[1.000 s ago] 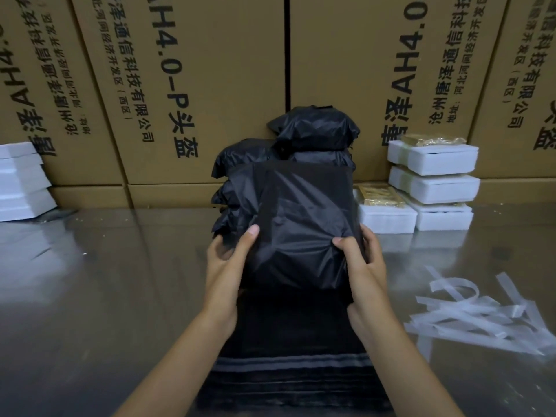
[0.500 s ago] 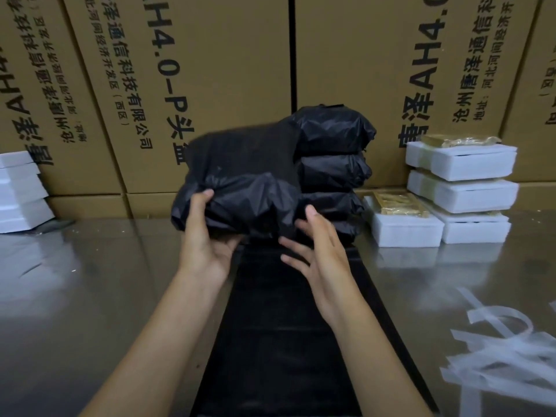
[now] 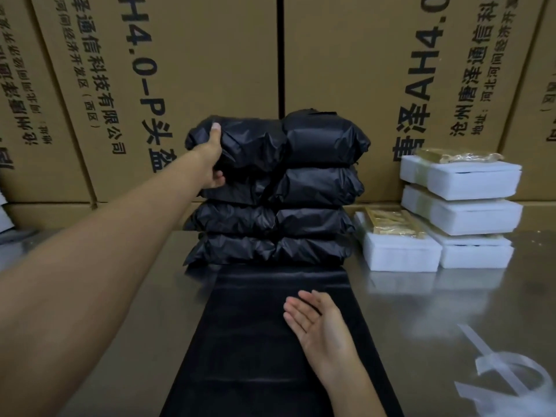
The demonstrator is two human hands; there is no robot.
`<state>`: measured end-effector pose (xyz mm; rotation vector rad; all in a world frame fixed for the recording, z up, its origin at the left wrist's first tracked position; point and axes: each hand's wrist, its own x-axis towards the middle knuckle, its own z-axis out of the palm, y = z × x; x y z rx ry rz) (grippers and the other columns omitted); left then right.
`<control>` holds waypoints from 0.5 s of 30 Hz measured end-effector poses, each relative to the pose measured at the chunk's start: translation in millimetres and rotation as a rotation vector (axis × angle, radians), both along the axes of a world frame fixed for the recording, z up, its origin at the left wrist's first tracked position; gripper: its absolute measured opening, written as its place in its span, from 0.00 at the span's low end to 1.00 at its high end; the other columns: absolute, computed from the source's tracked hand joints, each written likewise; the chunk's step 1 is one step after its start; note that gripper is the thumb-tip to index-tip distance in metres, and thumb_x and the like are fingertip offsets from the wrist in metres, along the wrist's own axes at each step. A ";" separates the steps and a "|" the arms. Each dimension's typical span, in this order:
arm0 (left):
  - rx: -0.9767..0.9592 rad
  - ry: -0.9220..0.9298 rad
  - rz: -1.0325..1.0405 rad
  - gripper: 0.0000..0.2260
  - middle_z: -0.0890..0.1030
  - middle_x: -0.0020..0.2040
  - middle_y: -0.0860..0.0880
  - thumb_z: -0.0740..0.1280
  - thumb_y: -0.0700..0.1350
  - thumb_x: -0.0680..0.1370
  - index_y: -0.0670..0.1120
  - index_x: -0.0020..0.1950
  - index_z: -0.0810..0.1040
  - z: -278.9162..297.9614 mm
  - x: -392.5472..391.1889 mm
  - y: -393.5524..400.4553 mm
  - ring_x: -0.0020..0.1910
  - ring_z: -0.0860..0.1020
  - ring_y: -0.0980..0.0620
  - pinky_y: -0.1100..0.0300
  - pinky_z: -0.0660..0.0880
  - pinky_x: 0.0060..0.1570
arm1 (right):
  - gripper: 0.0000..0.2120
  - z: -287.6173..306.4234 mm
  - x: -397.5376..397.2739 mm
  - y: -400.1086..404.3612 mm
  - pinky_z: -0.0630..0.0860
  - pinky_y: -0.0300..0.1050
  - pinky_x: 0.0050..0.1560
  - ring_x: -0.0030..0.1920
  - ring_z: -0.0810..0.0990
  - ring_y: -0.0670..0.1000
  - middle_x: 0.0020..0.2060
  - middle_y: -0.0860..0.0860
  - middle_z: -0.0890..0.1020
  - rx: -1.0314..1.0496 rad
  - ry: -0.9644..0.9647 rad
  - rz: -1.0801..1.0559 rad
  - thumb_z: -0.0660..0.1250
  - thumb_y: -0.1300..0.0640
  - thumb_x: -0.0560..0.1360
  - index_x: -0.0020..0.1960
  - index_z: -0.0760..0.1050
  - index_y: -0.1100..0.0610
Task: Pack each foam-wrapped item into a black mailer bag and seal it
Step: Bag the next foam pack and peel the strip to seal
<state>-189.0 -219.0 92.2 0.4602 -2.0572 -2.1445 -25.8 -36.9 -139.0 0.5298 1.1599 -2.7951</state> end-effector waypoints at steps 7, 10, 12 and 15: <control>-0.199 0.345 0.380 0.39 0.61 0.79 0.45 0.66 0.62 0.78 0.49 0.82 0.51 -15.4 -17.0 8.2 0.71 0.70 0.41 0.48 0.71 0.68 | 0.12 0.1 0.2 0.3 0.80 0.49 0.45 0.46 0.87 0.58 0.44 0.62 0.87 -0.025 0.009 -0.009 0.62 0.58 0.82 0.57 0.79 0.65; -0.345 0.431 0.274 0.37 0.58 0.79 0.43 0.68 0.55 0.80 0.51 0.81 0.50 -26.3 -9.8 24.8 0.74 0.66 0.41 0.51 0.68 0.67 | 0.12 -0.3 0.7 0.8 0.80 0.49 0.45 0.48 0.86 0.58 0.44 0.61 0.87 -0.050 0.009 -0.020 0.61 0.58 0.82 0.56 0.79 0.65; -0.464 0.495 0.238 0.21 0.64 0.73 0.42 0.70 0.50 0.79 0.48 0.67 0.65 -35.1 -7.0 34.2 0.65 0.72 0.42 0.53 0.72 0.60 | 0.12 -0.6 0.6 1.1 0.80 0.49 0.45 0.48 0.86 0.58 0.43 0.61 0.87 -0.063 0.011 -0.024 0.62 0.58 0.82 0.56 0.79 0.65; -0.687 0.466 0.297 0.12 0.63 0.70 0.42 0.69 0.51 0.80 0.43 0.48 0.72 -40.9 -7.2 45.7 0.61 0.72 0.43 0.54 0.72 0.59 | 0.11 -1.4 -0.3 0.3 0.80 0.49 0.45 0.47 0.87 0.58 0.43 0.61 0.87 -0.060 0.009 -0.028 0.62 0.59 0.81 0.56 0.79 0.65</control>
